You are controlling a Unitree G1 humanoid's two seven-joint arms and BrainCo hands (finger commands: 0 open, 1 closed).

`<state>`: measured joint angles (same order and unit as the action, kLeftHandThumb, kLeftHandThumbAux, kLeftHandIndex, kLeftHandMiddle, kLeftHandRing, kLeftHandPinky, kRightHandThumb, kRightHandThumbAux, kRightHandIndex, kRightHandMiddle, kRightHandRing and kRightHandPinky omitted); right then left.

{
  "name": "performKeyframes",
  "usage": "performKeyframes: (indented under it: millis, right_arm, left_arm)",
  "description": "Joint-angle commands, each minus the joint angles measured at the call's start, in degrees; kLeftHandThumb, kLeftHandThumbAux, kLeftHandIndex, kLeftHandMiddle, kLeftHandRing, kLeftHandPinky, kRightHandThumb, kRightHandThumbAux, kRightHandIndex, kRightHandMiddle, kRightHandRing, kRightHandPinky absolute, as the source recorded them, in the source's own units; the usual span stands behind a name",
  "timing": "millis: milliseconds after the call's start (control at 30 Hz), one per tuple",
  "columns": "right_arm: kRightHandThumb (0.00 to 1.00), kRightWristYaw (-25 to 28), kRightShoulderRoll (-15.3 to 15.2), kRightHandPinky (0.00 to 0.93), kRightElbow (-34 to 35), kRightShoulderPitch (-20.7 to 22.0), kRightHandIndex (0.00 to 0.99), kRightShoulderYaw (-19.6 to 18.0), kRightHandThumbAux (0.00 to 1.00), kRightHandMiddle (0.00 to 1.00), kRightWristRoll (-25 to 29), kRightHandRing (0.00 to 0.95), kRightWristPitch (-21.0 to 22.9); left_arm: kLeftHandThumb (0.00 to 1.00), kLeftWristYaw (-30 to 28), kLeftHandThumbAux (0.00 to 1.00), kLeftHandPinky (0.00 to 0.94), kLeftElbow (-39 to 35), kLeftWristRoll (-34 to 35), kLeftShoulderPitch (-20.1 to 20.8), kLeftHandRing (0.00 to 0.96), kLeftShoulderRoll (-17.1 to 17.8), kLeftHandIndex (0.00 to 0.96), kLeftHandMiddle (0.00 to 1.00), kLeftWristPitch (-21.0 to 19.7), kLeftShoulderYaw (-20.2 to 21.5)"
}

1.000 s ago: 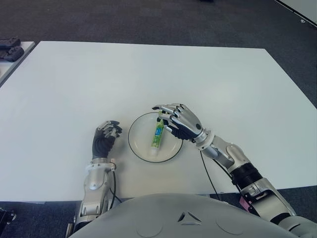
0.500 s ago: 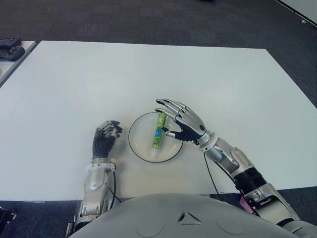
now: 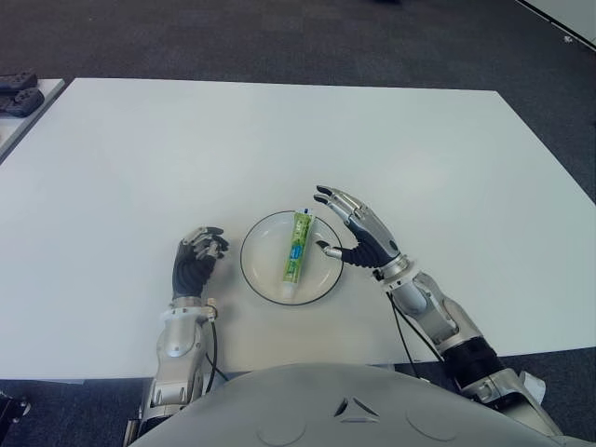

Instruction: Put the toothpaste on the table into the plate.

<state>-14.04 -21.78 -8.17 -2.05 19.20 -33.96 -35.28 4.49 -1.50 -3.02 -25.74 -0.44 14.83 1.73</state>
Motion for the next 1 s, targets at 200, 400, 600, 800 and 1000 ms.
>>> performKeyframes:
  millis: [200,400,600,800,1000]
  right_arm:
    - [0.251,1.9,4.0,0.229,1.1,-3.7,0.089,-3.4,0.802,0.125,6.9,0.156,2.7]
    - [0.192,2.0,7.7,0.277,2.1,-5.7,0.160,-5.3,0.859,0.169,11.0,0.190,4.1]
    - [0.261,4.0,11.1,0.331,3.7,-7.9,0.229,-6.6,0.864,0.211,15.8,0.240,7.8]
    - [0.291,6.3,13.4,0.381,3.9,-8.7,0.281,-7.6,0.856,0.227,20.5,0.280,7.7]
    - [0.308,10.1,14.6,0.371,2.9,-8.7,0.316,-8.5,0.820,0.231,26.6,0.291,6.6]
  left_arm:
    - [0.704,-0.5,0.721,0.530,1.5,0.1,-0.1,0.537,0.4,0.432,0.550,-0.7,0.1]
    - [0.704,-0.2,0.721,0.528,1.5,0.0,0.0,0.537,0.4,0.432,0.550,-0.9,0.1]
    - [0.705,-0.3,0.721,0.526,2.0,0.0,0.3,0.537,0.5,0.432,0.552,-0.6,0.2]
    - [0.706,-0.2,0.721,0.519,2.0,0.1,0.3,0.534,0.5,0.432,0.551,-0.5,0.2]
    - [0.706,-0.1,0.721,0.522,2.1,0.1,0.4,0.532,0.4,0.432,0.545,-0.7,0.2]
